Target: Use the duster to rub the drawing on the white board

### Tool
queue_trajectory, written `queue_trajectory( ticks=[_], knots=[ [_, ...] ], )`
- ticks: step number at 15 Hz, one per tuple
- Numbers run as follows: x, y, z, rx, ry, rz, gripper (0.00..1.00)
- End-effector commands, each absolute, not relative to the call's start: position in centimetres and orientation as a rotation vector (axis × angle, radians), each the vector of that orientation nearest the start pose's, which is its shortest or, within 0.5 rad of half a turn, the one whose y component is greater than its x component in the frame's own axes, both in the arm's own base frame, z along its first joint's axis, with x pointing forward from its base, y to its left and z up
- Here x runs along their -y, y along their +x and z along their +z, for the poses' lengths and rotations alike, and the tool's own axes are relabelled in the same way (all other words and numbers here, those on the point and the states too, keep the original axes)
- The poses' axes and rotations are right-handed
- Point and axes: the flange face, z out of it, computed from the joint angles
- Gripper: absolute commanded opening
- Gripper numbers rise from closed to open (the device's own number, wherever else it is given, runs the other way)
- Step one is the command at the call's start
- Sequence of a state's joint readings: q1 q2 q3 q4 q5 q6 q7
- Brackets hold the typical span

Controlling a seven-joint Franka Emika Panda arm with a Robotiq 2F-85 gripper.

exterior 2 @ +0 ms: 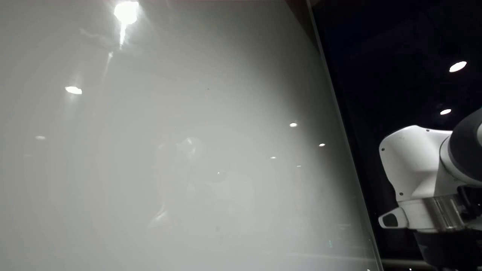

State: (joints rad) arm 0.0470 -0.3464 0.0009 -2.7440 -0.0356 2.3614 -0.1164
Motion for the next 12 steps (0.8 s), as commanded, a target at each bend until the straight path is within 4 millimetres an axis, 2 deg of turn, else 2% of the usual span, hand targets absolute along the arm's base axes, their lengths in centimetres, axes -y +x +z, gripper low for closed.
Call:
queue_trajectory(
  ticks=[1,3,8,9,10,12],
  knots=[
    [-1.1,34.6,36.8,0.284,-3.123,-0.193,1.0],
    [-1.4,35.6,39.8,0.284,-3.154,-0.155,1.0],
    [-1.6,31.8,43.3,0.316,-3.165,-0.041,1.0],
    [-1.6,31.2,43.9,0.319,-3.163,-0.03,1.0],
    [-1.5,32.6,42.5,0.297,-3.16,-0.031,1.0],
    [-1.5,31.7,43.5,0.299,-3.16,-0.036,1.0]
  ],
)
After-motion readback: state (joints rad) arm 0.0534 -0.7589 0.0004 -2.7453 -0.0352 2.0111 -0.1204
